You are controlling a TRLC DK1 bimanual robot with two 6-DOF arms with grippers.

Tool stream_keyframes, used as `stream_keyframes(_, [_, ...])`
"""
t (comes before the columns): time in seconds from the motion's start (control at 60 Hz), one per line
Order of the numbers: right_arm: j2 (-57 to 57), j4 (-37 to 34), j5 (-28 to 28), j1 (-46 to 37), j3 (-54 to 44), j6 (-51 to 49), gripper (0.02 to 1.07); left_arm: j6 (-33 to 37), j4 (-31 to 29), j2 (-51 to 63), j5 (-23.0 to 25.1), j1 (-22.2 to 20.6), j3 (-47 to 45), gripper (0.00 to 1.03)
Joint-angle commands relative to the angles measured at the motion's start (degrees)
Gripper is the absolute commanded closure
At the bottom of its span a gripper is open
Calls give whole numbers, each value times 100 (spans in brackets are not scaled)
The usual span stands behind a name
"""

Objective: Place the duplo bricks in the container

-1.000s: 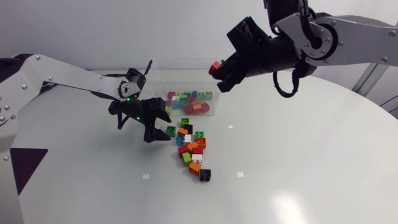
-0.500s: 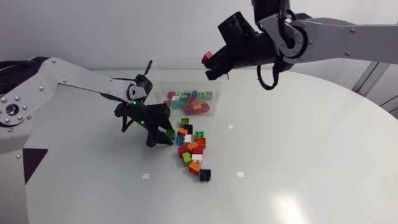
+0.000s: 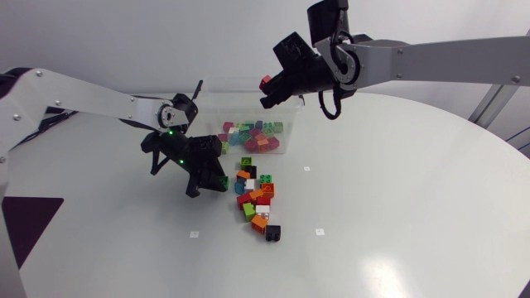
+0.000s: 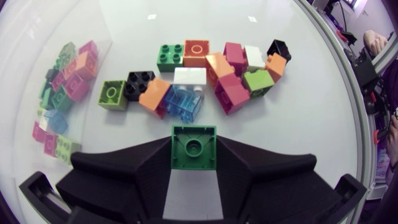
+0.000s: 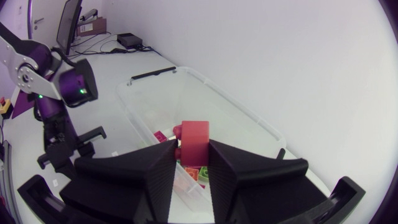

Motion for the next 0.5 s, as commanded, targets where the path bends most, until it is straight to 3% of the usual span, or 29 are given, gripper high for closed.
stream_keyframes(0.0, [296, 106, 47, -71, 281, 127, 89, 233, -102, -517, 72, 75, -217, 81])
stream_keyframes(0.25, [806, 97, 126, -133, 765, 215, 85, 136, -111, -1334, 380, 330, -260, 81])
stream_keyframes(0.283, [832, 79, 126, -133, 817, 215, 76, 92, -111, -1440, 467, 391, -234, 81])
stream_keyframes(0.4, [894, -17, 170, -133, 940, 224, 26, -180, -102, -1712, 766, 532, -58, 81])
stream_keyframes(0.483, [894, -70, 205, -115, 1002, 224, 15, -418, -85, -1792, 995, 593, 161, 81])
